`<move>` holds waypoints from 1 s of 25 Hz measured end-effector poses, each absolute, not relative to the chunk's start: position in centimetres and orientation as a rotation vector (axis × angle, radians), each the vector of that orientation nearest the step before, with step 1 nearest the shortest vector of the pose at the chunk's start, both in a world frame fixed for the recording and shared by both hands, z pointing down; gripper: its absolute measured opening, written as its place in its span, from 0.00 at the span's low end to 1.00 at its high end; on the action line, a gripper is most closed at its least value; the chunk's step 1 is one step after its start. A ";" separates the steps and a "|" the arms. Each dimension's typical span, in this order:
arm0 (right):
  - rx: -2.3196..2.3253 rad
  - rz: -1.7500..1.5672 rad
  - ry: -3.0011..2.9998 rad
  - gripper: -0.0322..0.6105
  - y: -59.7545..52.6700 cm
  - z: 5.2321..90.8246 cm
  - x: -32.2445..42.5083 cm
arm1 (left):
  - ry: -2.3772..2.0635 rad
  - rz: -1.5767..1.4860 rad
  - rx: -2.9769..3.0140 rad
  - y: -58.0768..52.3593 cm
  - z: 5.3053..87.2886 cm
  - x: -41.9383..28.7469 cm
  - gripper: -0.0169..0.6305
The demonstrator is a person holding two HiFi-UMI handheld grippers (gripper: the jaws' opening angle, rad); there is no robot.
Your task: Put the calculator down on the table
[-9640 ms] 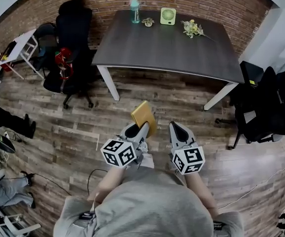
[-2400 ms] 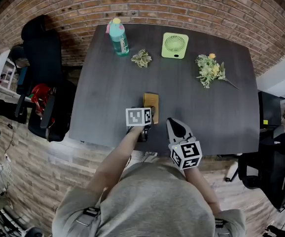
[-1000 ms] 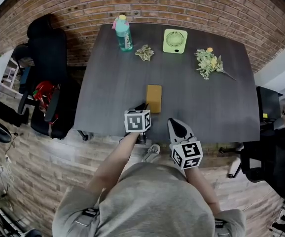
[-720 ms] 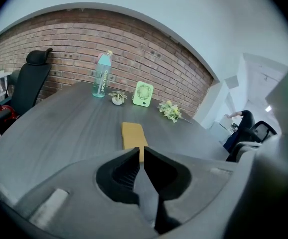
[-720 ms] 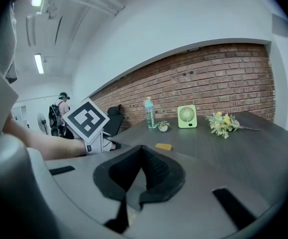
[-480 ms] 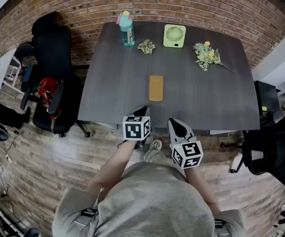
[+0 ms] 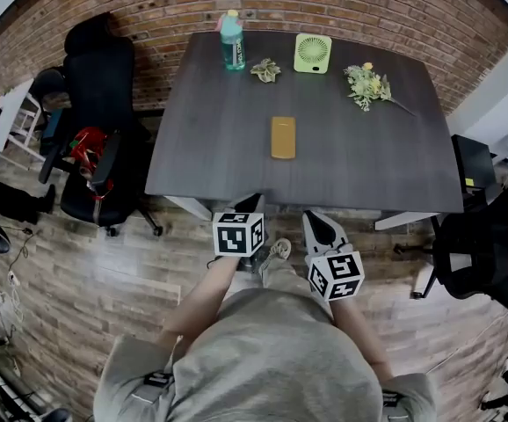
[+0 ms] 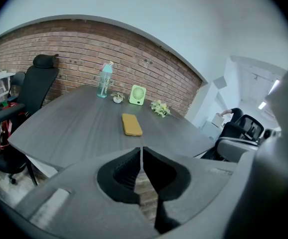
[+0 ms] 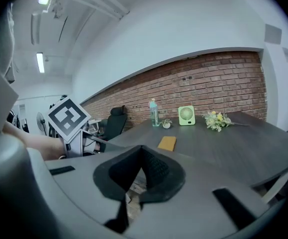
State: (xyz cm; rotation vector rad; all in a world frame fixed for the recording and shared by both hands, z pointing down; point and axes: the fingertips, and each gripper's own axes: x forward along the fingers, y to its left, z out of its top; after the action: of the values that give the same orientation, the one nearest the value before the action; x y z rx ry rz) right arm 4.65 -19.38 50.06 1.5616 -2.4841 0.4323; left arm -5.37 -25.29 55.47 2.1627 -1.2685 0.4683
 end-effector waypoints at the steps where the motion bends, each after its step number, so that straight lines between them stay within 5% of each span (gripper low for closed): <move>1: 1.561 0.431 -2.484 0.05 -18.7 50.1 4.5 | -1.266 0.465 2.165 -24.5 55.5 -5.6 0.07; 25: 1.523 0.387 -2.505 0.05 -5.8 50.0 1.0 | -1.265 0.417 2.194 -9.1 54.6 -10.0 0.07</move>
State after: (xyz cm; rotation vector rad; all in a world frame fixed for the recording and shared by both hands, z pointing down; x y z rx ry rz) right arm 1.03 -5.75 49.98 1.5233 -2.5054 0.3872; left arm -10.00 -9.13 54.63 2.1937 -1.2646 0.4174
